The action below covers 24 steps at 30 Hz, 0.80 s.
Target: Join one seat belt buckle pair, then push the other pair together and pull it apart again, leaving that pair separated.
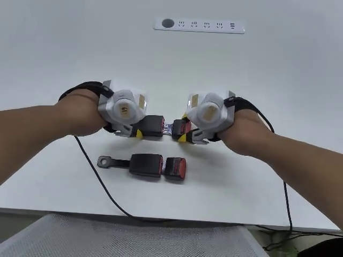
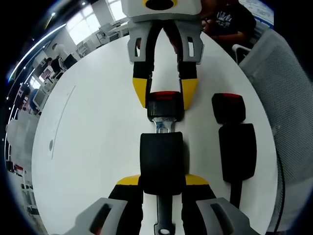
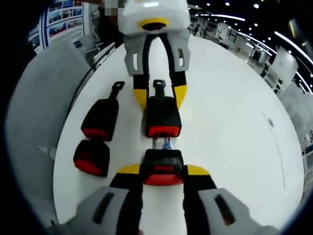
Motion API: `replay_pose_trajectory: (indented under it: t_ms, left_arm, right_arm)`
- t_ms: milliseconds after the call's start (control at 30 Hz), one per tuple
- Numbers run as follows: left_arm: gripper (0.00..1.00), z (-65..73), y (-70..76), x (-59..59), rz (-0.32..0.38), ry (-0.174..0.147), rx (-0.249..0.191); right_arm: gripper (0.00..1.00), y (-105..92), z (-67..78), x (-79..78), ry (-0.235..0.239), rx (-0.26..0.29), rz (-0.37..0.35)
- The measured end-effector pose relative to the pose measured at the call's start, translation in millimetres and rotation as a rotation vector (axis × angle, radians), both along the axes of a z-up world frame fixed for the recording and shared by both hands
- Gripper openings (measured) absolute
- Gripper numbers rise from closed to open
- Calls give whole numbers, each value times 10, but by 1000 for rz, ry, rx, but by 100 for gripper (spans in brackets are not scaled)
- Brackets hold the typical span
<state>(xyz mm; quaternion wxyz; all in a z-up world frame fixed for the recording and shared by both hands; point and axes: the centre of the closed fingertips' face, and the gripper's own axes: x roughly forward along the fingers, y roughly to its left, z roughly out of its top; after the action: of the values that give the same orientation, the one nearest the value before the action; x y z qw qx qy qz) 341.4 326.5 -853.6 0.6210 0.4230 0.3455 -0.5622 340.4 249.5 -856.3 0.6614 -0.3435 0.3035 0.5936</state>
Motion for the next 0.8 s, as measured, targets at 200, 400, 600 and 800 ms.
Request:
replay_pose_trajectory:
  t_ms: [200,400,600,800]
  left_arm:
    - [29,-9,-15,0,-17,22,-13]
    - [28,-16,-20,0,-25,22,-20]
    - [29,-19,-20,8,-29,16,-8]
    - [29,-15,-14,11,-15,10,-25]
  right_arm:
    - [28,56,-3,5,5,-11,11]
    - [28,181,0,14,10,-1,-9]
    - [29,156,1,6,5,1,-6]
    - [29,147,0,5,2,2,-11]
